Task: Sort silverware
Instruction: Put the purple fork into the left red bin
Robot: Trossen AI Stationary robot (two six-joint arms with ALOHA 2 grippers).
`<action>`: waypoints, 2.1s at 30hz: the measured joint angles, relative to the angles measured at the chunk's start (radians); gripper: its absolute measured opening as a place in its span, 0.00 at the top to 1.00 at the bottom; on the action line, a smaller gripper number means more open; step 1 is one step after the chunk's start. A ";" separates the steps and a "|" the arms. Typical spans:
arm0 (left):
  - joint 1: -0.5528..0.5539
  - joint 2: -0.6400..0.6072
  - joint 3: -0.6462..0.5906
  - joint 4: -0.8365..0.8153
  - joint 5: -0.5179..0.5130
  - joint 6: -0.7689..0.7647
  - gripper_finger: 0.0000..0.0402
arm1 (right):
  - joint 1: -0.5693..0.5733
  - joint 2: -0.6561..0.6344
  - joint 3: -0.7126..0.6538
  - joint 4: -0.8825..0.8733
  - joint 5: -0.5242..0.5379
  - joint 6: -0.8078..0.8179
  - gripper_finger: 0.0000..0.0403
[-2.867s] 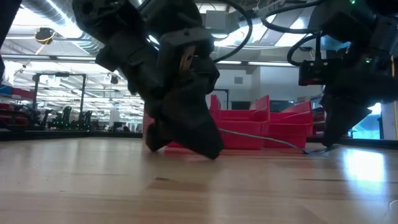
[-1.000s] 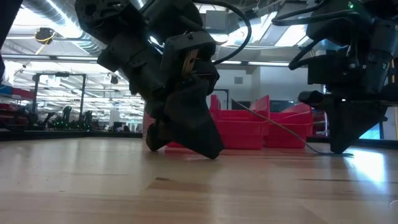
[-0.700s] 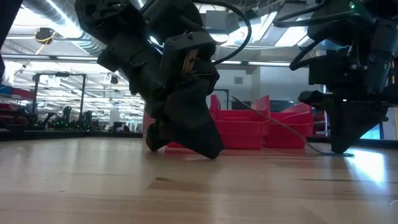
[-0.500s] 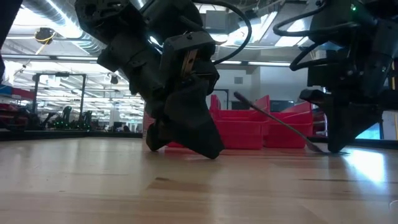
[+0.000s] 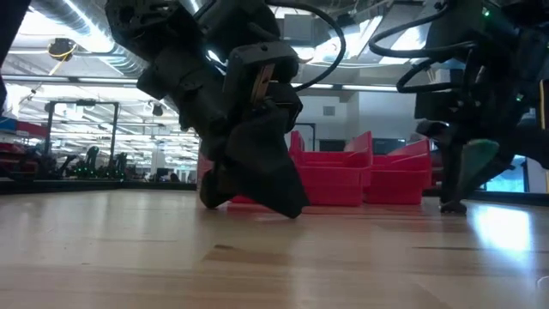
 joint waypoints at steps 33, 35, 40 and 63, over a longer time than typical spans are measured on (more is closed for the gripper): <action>-0.043 0.002 -0.001 0.370 -0.141 -0.518 0.44 | 0.000 0.000 0.000 0.003 -0.035 0.096 1.00; -0.047 0.002 -0.001 0.369 -0.160 -0.585 0.35 | 0.000 0.000 0.000 0.002 -0.035 0.094 1.00; -0.058 0.002 -0.001 0.372 -0.139 -0.685 0.20 | 0.000 0.000 0.000 0.004 -0.035 0.094 1.00; -0.010 0.000 0.000 0.311 -0.149 -1.068 0.14 | 0.000 0.000 0.000 0.047 0.026 0.093 1.00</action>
